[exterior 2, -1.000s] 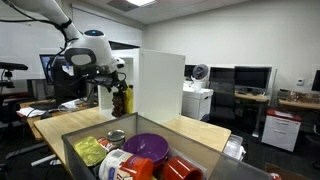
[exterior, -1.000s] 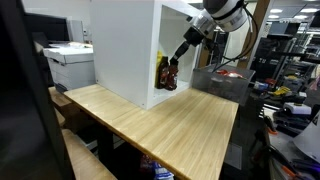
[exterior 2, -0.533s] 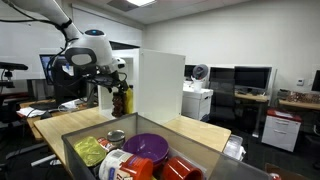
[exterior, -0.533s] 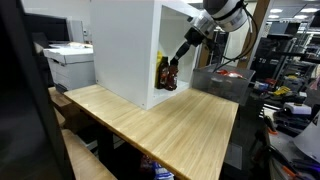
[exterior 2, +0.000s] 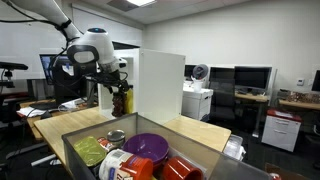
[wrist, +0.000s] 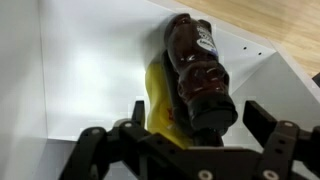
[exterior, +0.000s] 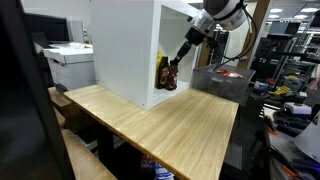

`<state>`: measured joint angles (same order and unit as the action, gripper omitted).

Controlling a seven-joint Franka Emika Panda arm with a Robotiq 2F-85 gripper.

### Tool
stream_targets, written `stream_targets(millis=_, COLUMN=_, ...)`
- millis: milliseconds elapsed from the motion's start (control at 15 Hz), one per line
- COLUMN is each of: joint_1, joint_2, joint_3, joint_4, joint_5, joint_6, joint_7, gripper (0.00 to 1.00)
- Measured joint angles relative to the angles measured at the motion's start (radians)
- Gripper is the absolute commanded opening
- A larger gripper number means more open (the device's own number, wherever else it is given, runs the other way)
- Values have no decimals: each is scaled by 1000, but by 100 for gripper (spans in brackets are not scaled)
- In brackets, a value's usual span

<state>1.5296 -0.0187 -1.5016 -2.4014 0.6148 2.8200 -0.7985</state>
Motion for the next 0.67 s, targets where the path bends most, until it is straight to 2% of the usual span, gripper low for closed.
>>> stream_targets(millis=67, joint_1=-30, joint_2=3, joint_3=26, joint_4=0, joint_5=-20, joint_6=-7, joint_7=30, gripper=100)
stream_targets(millis=200, joint_1=-36, joint_2=15, joint_3=21, joint_4=8, joint_5=-22, joint_6=-29, joint_7=40, gripper=100)
stream_targets(millis=333, joint_1=-96, joint_2=16, joint_3=72, joint_4=11, joint_5=-85, joint_6=-46, joint_7=98, gripper=100)
stream_targets(millis=667, joint_1=-100, joint_2=17, joint_3=53, joint_4=48, joint_5=-159, joint_6=-178, joint_7=162, gripper=100)
